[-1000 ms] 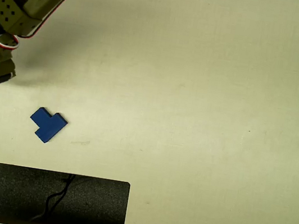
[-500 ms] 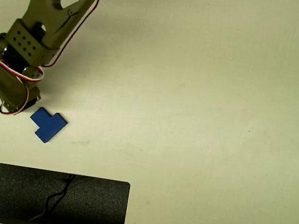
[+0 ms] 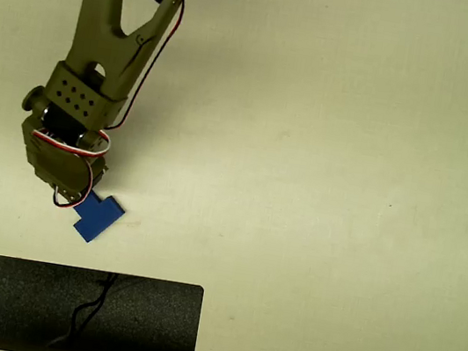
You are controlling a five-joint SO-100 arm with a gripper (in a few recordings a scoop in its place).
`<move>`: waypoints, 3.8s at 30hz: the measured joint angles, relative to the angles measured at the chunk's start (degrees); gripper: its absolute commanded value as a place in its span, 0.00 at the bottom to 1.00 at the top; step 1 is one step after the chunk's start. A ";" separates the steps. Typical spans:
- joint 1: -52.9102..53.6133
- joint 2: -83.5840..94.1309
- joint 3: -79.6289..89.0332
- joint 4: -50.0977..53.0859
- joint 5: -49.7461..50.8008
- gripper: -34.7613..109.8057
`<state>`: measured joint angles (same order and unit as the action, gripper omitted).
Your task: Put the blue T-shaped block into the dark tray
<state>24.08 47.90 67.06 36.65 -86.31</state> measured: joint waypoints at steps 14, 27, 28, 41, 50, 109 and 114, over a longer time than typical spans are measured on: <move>-8.96 -0.09 -3.34 0.09 5.89 0.24; -14.68 14.41 1.49 -1.85 4.75 0.24; -15.73 15.47 3.69 -0.35 4.83 0.24; -16.79 11.78 12.92 2.02 -1.32 0.24; -14.50 5.62 6.50 2.11 -2.29 0.24; -23.55 -51.59 -55.63 -49.92 2.81 0.24; -24.52 -54.76 -56.69 -51.06 1.14 0.24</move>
<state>-0.44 -6.86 10.37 -14.41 -85.17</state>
